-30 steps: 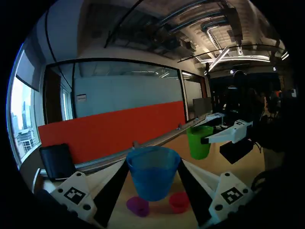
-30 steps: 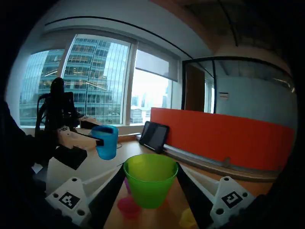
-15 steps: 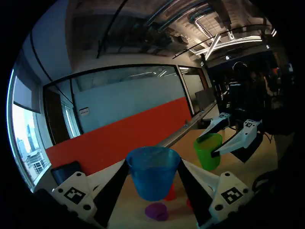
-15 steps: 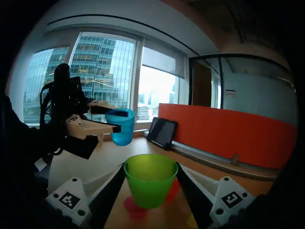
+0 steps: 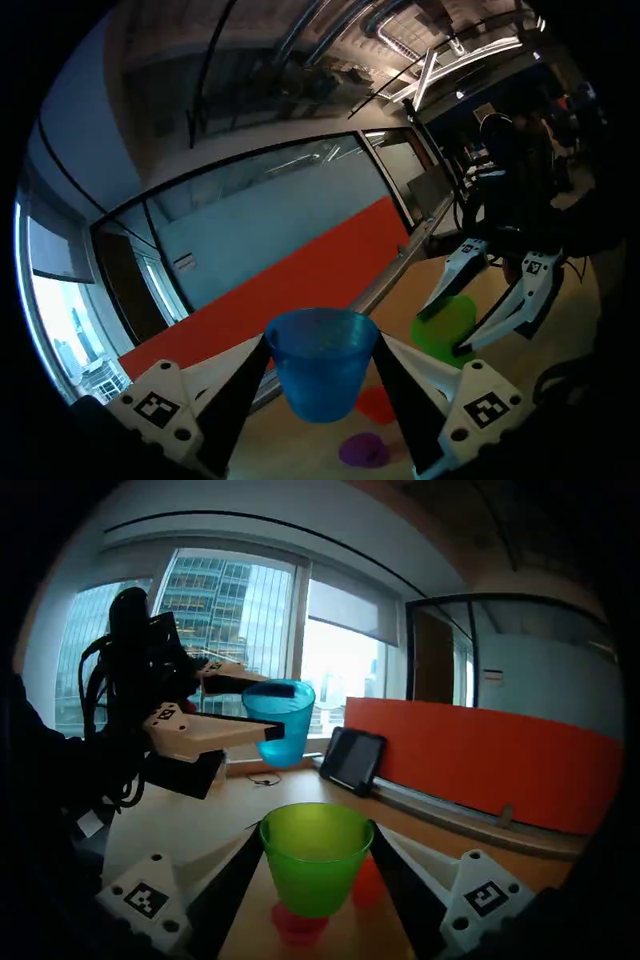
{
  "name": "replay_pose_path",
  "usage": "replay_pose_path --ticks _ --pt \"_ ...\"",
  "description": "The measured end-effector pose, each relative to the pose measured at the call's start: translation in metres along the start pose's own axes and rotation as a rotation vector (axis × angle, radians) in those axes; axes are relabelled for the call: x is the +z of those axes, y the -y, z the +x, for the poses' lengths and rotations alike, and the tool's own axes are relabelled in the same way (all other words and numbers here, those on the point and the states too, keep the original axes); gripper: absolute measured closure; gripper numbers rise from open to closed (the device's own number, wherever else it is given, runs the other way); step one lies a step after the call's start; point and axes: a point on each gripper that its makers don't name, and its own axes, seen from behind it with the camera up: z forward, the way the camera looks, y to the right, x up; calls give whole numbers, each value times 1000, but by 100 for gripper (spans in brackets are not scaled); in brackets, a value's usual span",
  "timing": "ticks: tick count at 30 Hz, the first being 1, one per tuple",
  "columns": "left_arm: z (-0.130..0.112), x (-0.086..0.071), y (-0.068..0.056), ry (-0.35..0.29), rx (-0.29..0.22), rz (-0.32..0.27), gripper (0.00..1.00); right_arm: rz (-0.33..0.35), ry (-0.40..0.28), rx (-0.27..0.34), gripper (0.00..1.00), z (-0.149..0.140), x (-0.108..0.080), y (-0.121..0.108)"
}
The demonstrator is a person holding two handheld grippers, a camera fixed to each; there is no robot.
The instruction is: Pour water
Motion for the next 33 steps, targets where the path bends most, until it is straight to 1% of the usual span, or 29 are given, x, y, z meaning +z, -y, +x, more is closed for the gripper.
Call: replay_pose_path --ticks 6,13,18,27,33 --pt "11 2 1 -11 68 8 13 11 -2 1 7 -5 6 4" --pt "19 4 2 -6 177 24 12 35 -2 5 6 -9 14 12" --pt "24 5 2 -3 245 37 12 50 -3 8 7 -11 18 17" --pt "28 3 1 -7 327 52 12 68 2 3 7 -15 25 26" --pt "32 9 2 -13 390 52 12 76 0 6 7 -16 26 28"
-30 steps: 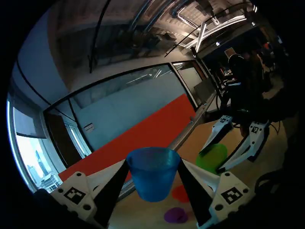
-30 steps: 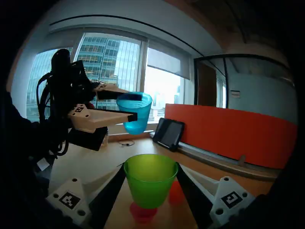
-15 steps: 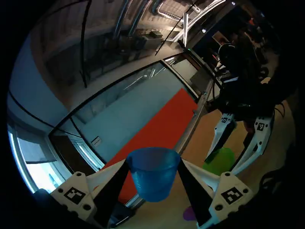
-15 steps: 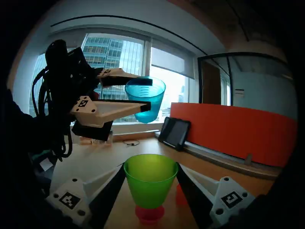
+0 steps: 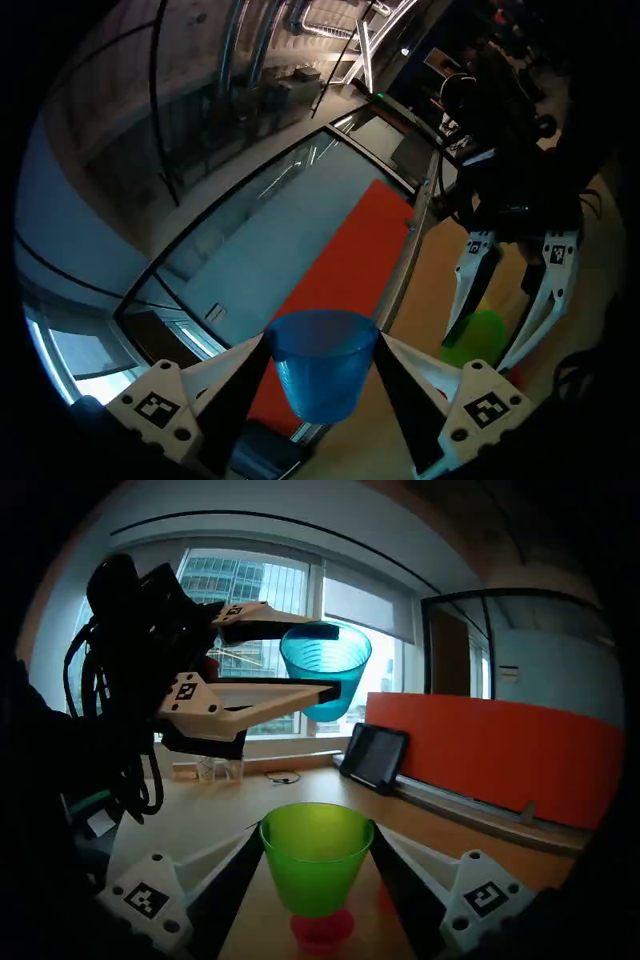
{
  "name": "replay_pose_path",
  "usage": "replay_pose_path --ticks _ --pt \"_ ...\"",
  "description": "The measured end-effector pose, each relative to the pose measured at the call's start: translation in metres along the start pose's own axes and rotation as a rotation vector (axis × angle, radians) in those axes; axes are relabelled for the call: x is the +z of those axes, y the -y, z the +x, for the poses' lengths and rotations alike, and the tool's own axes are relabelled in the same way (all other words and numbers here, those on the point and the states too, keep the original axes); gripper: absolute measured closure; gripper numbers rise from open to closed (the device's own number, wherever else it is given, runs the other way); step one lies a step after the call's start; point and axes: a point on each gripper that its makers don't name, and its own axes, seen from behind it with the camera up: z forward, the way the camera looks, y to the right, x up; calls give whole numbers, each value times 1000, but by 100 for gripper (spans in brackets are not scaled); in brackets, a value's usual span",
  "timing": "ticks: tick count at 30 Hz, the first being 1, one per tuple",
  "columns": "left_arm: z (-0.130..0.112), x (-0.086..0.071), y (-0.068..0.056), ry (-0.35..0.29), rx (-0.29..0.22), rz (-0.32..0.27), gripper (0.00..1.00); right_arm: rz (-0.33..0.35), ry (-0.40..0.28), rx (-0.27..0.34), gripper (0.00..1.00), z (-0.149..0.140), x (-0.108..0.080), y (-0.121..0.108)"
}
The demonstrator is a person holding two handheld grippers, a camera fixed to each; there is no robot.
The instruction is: Pour water
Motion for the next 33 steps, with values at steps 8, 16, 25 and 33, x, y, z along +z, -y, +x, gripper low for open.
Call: replay_pose_path --ticks 8,16,25,33 --pt "8 4 3 -16 60 5 12 -4 -5 4 7 1 0 -1" --pt "12 7 3 -20 101 5 12 -4 -6 1 7 2 1 -1" --pt "16 8 1 -23 144 3 13 -7 -7 1 7 2 1 -3" --pt "17 7 3 -25 178 12 12 -11 -6 -5 7 3 -1 -5"
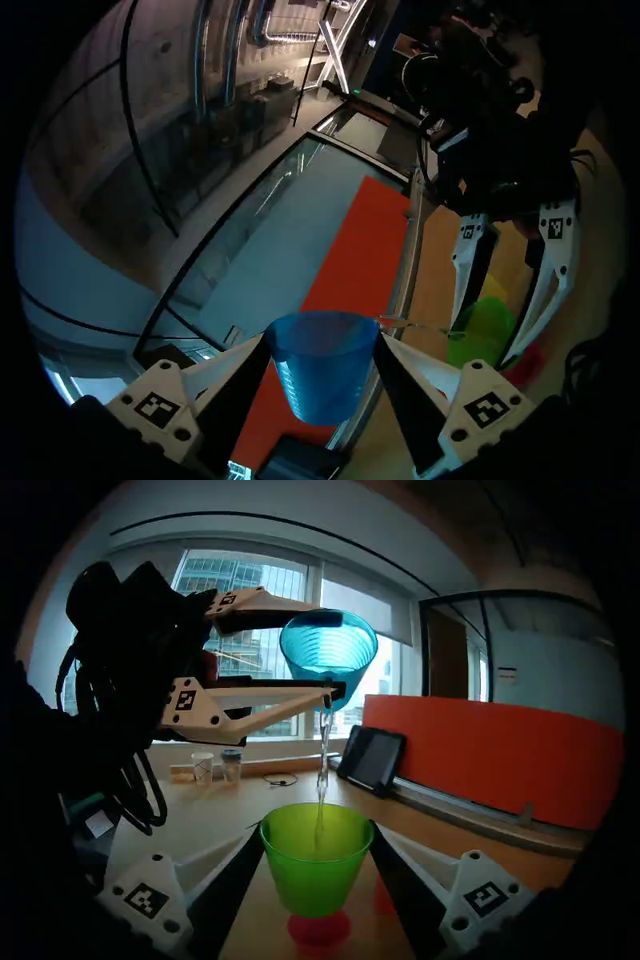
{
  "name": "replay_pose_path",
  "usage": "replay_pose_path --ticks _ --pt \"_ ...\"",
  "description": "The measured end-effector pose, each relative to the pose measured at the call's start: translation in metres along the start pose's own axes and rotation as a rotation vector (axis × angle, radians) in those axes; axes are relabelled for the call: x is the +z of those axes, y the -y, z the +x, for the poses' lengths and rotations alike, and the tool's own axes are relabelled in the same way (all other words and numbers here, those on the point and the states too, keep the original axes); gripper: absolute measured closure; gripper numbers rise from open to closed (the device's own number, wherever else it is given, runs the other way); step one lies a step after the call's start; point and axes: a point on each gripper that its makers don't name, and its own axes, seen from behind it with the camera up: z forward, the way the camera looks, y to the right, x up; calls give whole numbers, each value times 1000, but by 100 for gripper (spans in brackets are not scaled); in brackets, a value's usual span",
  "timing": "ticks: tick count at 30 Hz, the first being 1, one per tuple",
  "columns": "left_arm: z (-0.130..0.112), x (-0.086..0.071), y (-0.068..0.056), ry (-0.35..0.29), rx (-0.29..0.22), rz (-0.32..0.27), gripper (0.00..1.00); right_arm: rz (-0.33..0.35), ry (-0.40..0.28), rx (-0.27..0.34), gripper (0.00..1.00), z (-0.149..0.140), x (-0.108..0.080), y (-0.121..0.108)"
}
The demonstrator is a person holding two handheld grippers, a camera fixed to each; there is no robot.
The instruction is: Pour water
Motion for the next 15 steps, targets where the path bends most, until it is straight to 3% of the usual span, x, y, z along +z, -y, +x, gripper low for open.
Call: replay_pose_path --ticks 15 --pt "2 -4 6 0 76 16 13 -2 -2 -10 7 1 -2 -1"
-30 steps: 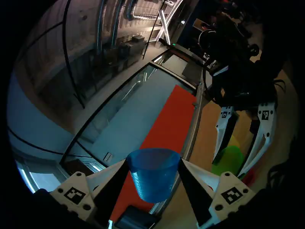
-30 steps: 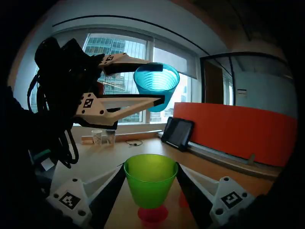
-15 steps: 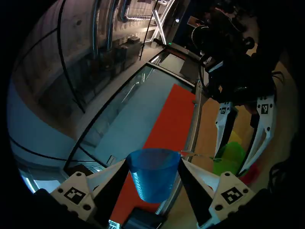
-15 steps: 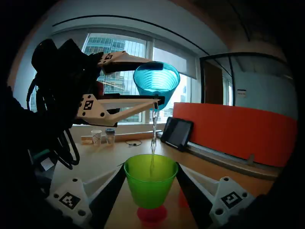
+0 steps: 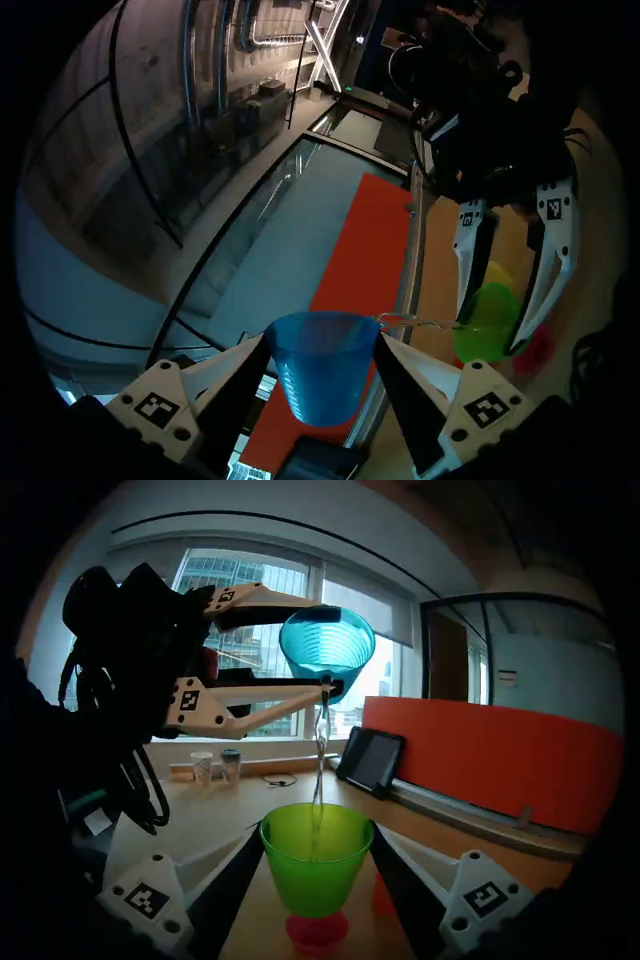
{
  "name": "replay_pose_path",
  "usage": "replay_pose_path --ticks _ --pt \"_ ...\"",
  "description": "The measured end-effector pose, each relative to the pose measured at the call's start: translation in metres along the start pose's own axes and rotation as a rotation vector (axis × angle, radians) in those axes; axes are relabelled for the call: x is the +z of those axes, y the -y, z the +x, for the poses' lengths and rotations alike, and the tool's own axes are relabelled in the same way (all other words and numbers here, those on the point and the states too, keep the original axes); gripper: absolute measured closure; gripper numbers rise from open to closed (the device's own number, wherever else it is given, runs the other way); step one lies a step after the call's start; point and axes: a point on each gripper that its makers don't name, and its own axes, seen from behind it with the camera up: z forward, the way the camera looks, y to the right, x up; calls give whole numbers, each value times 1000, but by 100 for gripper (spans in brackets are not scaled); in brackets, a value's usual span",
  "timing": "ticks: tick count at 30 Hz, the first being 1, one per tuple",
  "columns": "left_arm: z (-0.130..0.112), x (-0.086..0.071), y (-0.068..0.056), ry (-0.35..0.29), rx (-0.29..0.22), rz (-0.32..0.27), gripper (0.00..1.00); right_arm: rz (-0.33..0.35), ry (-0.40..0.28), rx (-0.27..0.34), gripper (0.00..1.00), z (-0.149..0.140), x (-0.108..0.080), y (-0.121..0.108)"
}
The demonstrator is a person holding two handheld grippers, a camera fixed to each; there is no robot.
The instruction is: Pour water
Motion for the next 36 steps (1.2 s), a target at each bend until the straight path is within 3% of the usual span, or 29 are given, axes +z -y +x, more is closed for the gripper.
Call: replay_pose_path --ticks 36 --pt "13 -2 8 -7 178 21 12 -1 -18 -2 8 5 4 1"
